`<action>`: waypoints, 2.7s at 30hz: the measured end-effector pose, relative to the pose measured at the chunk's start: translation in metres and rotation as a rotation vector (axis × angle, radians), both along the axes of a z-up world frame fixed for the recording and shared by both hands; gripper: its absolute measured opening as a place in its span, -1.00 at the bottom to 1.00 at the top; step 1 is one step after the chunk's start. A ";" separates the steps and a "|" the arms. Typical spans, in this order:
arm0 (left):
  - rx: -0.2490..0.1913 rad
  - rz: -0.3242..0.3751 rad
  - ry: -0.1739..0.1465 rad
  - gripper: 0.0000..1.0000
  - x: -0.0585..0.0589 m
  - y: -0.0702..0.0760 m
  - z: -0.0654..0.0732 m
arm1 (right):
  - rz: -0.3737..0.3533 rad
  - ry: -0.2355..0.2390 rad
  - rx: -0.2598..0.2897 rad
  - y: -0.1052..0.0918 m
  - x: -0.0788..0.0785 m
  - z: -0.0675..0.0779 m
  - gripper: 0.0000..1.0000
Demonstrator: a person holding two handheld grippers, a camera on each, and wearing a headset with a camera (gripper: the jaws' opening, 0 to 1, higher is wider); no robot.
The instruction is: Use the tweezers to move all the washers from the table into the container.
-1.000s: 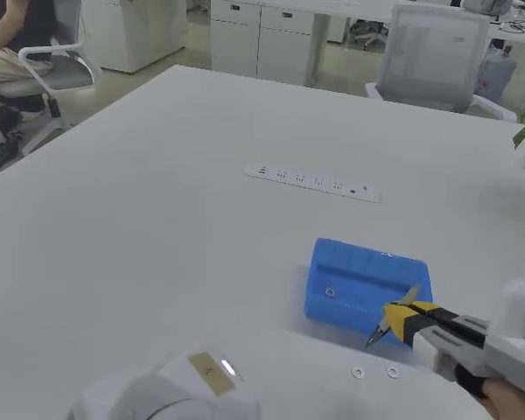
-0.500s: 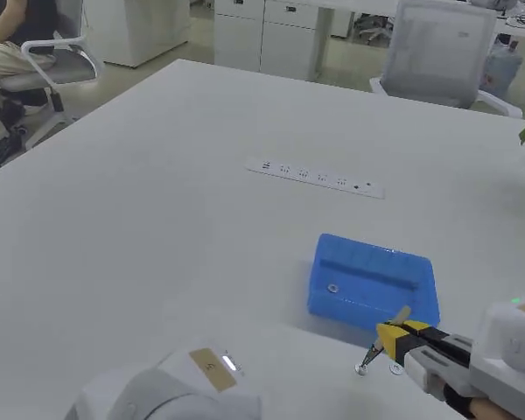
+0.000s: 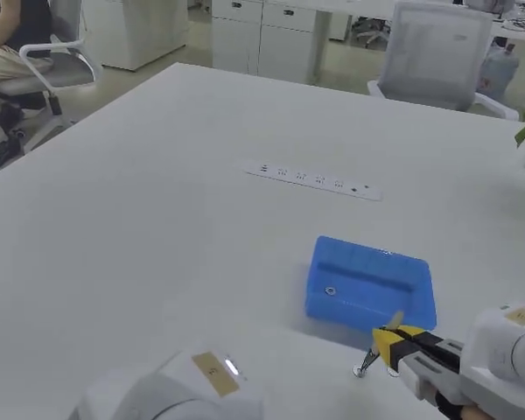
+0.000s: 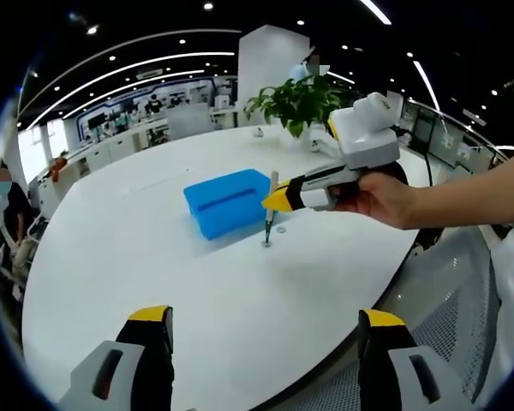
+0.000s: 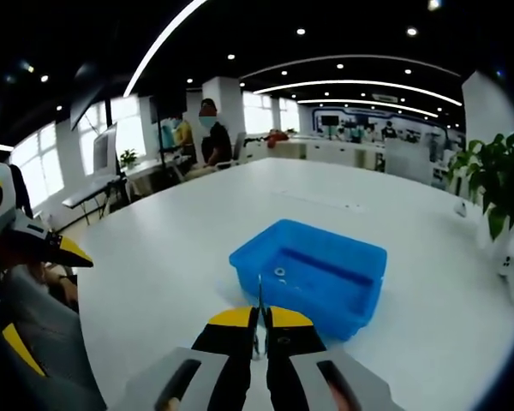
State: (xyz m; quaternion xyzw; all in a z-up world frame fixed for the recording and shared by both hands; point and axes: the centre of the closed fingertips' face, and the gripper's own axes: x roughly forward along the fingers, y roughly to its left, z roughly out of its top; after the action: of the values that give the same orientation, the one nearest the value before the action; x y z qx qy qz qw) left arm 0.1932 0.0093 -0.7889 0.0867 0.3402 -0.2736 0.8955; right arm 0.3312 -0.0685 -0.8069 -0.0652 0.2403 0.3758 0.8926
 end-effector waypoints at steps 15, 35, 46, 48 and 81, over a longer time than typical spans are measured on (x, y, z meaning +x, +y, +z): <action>0.015 -0.005 -0.008 0.82 -0.001 0.000 0.003 | -0.002 0.004 -0.020 -0.001 0.001 0.000 -1.00; 0.006 0.013 -0.051 0.85 0.003 -0.002 0.012 | -0.024 0.023 -0.016 -0.004 0.003 0.013 -1.00; 0.007 0.032 -0.037 0.86 -0.002 0.000 0.007 | -0.056 0.005 0.033 -0.011 0.013 0.045 -1.00; 0.010 0.031 -0.038 0.85 -0.003 0.000 0.007 | -0.058 -0.004 0.042 -0.011 0.016 0.051 -1.00; 0.014 0.038 -0.037 0.81 0.000 0.004 0.005 | -0.113 -0.092 -0.005 -0.007 0.080 0.056 -1.00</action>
State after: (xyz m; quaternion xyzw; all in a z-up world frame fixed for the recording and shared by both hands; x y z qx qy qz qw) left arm 0.1934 0.0128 -0.7844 0.0915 0.3270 -0.2526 0.9060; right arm 0.4108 -0.0760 -0.7508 -0.0711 0.2034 0.3208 0.9223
